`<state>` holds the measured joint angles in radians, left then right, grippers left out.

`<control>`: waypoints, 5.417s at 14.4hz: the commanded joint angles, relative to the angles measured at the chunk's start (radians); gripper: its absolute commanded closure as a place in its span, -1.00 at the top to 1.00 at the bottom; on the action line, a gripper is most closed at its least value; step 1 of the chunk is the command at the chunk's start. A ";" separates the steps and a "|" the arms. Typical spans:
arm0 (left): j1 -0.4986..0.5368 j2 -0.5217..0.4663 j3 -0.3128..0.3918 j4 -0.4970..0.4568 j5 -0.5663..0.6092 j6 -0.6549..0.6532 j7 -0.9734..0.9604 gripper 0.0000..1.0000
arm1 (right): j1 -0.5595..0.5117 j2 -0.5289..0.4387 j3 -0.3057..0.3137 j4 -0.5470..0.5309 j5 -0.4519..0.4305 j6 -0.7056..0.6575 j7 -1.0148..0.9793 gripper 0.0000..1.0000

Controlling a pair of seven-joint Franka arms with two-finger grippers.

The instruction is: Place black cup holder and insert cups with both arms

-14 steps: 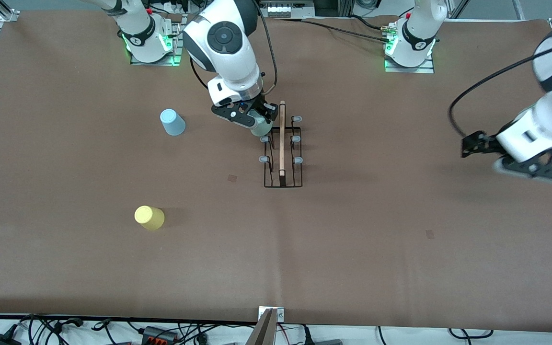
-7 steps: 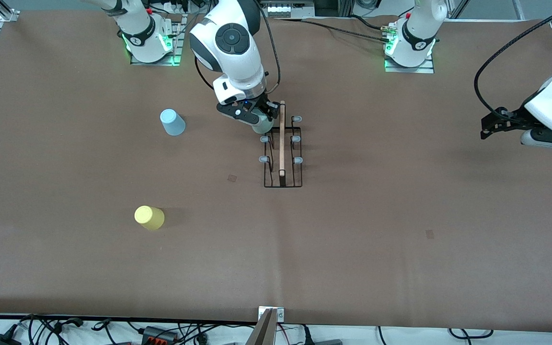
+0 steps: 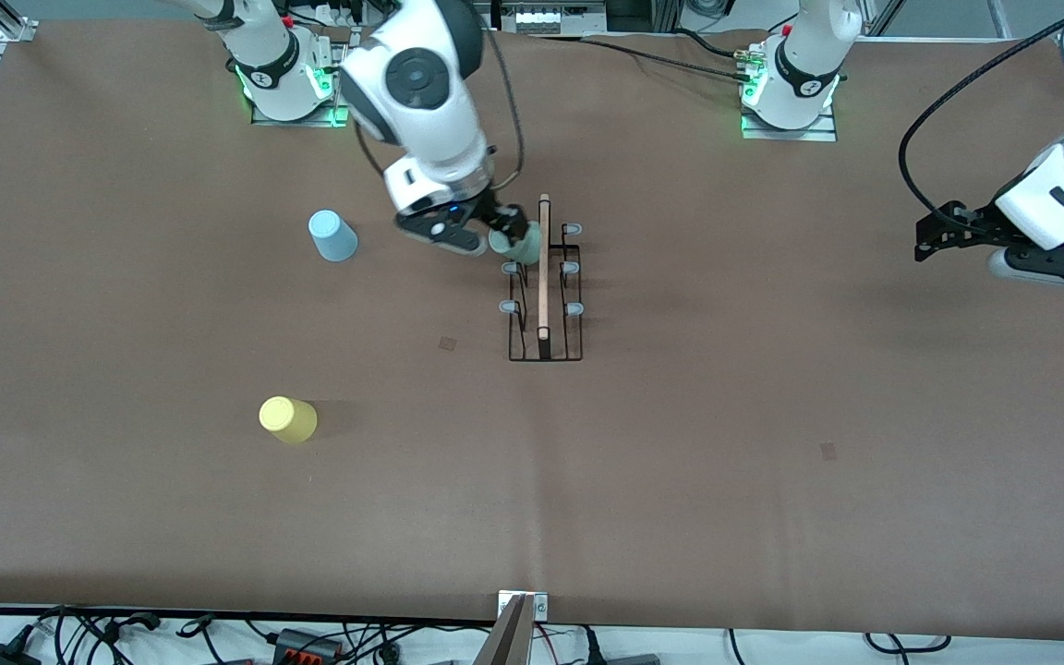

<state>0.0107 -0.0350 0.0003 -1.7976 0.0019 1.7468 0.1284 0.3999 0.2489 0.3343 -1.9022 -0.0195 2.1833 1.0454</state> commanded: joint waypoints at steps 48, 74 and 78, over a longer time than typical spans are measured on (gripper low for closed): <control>-0.023 0.072 -0.022 0.158 0.052 -0.056 -0.115 1.00 | 0.149 0.168 -0.175 0.259 -0.077 0.092 -0.092 -1.00; -0.023 0.072 -0.022 0.159 0.052 -0.086 -0.104 1.00 | -0.466 -0.232 -0.245 0.351 0.004 -0.585 -0.822 1.00; -0.020 0.072 -0.020 0.161 0.052 -0.085 -0.104 1.00 | -0.472 -0.195 -0.356 0.390 0.010 -0.608 -1.029 1.00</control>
<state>-0.0124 0.0241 -0.0176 -1.6671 0.0349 1.6836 0.0238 -0.0737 0.0186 -0.0026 -1.5509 -0.0218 1.5975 0.1037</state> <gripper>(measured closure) 0.000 0.000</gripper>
